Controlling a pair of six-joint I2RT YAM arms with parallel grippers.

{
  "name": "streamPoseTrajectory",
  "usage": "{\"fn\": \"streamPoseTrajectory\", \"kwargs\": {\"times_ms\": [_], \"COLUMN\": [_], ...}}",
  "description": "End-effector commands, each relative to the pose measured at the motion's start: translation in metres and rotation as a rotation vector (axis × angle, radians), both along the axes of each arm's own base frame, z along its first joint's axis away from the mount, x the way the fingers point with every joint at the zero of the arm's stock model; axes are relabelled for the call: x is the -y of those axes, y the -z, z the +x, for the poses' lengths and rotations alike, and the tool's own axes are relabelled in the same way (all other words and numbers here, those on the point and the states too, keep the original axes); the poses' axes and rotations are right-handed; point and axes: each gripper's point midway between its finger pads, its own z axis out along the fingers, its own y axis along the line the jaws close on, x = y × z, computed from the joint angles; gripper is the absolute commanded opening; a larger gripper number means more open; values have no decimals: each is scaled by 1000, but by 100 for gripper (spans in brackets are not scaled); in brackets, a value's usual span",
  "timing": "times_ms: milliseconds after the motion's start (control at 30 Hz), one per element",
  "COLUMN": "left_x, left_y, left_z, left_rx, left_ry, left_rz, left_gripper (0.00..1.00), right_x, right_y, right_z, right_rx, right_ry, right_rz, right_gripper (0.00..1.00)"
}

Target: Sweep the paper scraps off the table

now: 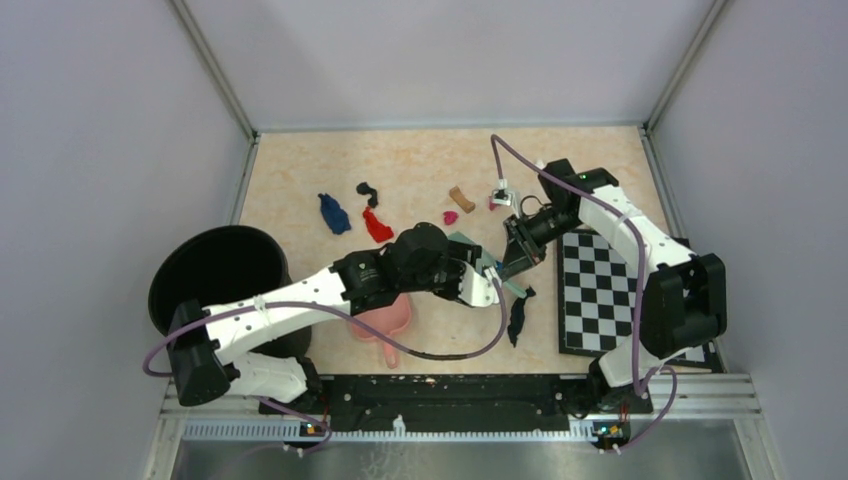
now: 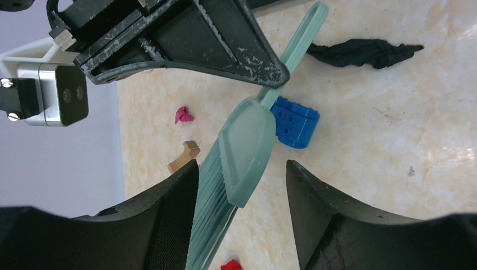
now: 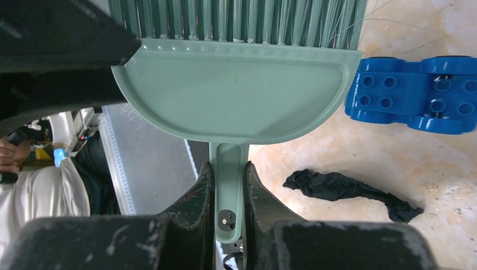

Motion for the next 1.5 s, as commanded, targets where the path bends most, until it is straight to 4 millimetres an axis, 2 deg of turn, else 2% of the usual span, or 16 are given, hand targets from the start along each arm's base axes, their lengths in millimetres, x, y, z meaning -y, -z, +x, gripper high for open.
{"fn": "streamPoseTrajectory", "kwargs": {"times_ms": [0,67,200,333,500,600,667,767,900,967,1233,1400,1467], "left_x": [-4,-4,-4,0,4,3,-1,-8,-16,-19,-33,-35,-34], "left_y": [-9,-10,-10,-7,4,13,19,25,18,16,1,2,2], "left_z": [14,16,19,14,2,-9,-17,-29,-37,-40,-37,-31,-32], "left_rx": [73,88,94,69,-15,-111,-182,-287,-392,-440,-702,-824,-842], "left_ry": [-47,-57,-74,-50,-29,-47,-70,-117,-192,-216,-198,-193,-168], "left_rz": [15,2,2,-18,-39,-72,-97,-150,-279,-328,-465,-479,-494], "left_gripper": [62,59,46,40,24,21,21,17,0,0,0,0,0], "right_x": [-8,-8,-9,-10,-13,-14,-14,-14,-12,-13,-6,-7,-8], "right_y": [-10,-10,-11,-10,-13,-18,-27,-43,-54,-57,-55,-58,-57], "right_z": [-10,-12,-17,-17,-14,-8,-5,5,24,30,13,-10,-11], "right_rx": [18,16,20,19,16,40,65,138,292,374,732,687,675], "right_ry": [-61,-65,-76,-77,-76,-77,-86,-92,-63,-57,-197,-291,-289], "right_rz": [59,59,59,60,73,69,73,64,42,62,178,248,260], "right_gripper": [0,0,0,0,0,11,22,32,50,56,56,52,51]}}
